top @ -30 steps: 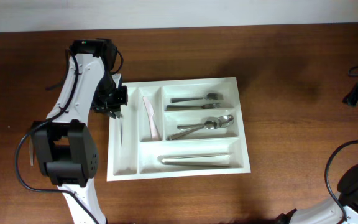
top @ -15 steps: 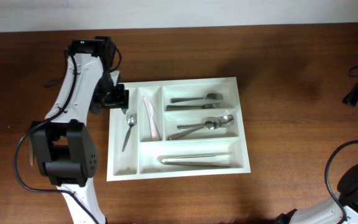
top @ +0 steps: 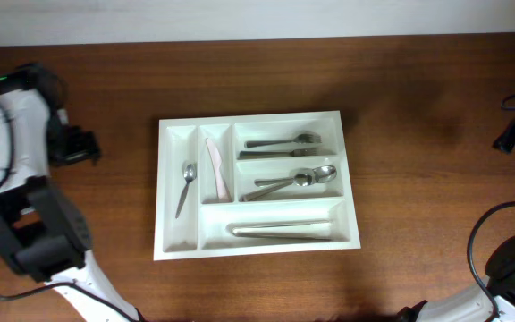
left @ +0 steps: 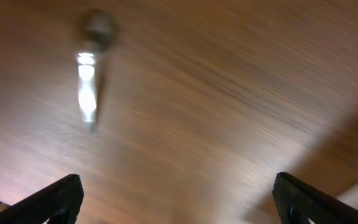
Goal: Pack container
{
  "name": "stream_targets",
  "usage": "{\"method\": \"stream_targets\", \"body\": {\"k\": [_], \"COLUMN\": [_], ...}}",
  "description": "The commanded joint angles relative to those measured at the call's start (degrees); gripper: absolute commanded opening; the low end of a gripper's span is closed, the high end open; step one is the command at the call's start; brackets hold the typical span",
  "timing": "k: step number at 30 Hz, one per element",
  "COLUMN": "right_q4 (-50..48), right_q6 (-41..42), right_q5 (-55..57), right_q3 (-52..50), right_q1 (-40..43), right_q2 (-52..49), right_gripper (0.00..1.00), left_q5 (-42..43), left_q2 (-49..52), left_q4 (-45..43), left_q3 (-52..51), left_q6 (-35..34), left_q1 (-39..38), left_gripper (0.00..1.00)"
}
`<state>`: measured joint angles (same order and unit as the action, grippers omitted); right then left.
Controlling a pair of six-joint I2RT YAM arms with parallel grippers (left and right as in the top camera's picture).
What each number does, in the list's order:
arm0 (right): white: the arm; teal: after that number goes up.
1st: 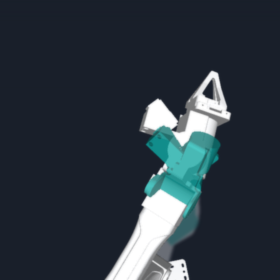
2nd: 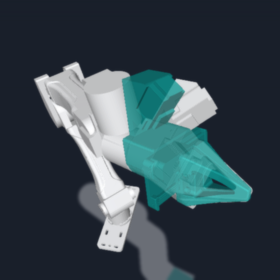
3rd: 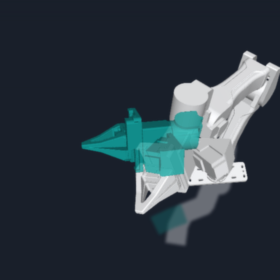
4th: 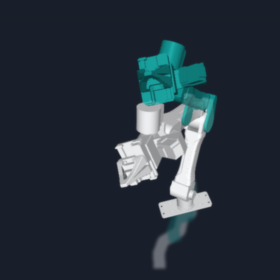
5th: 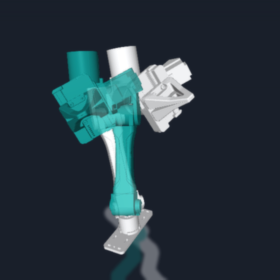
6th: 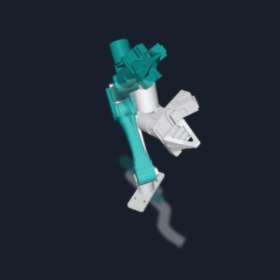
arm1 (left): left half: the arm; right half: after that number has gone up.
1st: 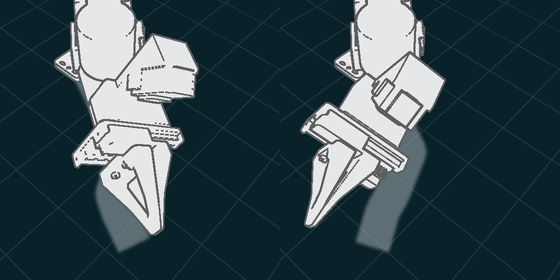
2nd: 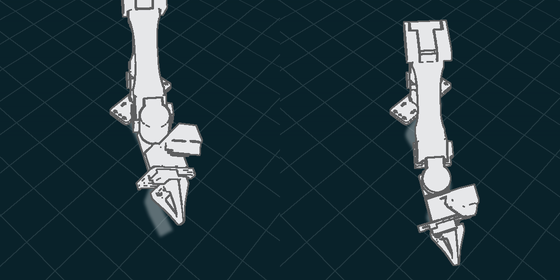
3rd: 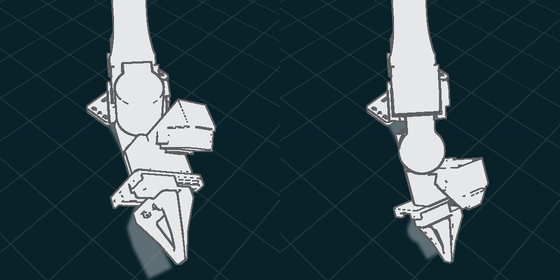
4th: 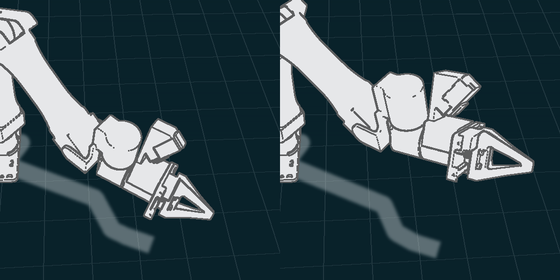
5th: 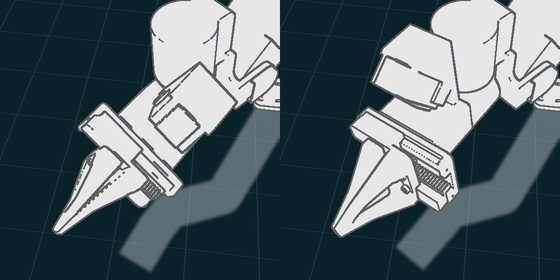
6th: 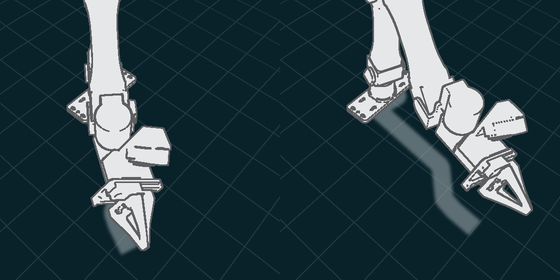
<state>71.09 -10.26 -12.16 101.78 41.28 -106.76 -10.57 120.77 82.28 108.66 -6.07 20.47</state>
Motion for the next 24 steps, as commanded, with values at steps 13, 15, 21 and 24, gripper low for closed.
{"method": "stream_targets", "body": {"k": [13, 15, 21, 24], "right_q4": [0.0, 0.0, 0.0, 0.0], "right_q6": [0.3, 0.3, 0.3, 0.3], "right_q5": [-0.7, -0.7, -0.7, -0.7], "right_q3": [-0.3, -0.3, -0.3, -0.3], "right_q1": [0.0, 0.0, 0.0, 0.0], "right_q2": [1.2, 1.2, 1.2, 1.2], "right_gripper": [0.99, 0.99, 0.99, 0.99], "left_q5": [5.6, 7.4, 7.4, 7.3], "left_q2": [2.8, 3.7, 7.7, 9.2], "left_q4": [-5.7, -5.6, -5.2, -5.2], "left_q3": [0.9, 0.9, 0.9, 0.9], "left_q6": [15.5, 15.9, 17.7, 17.8], "left_q1": [13.5, 13.7, 13.8, 13.8], "left_gripper": [0.99, 0.99, 0.96, 0.96]}}
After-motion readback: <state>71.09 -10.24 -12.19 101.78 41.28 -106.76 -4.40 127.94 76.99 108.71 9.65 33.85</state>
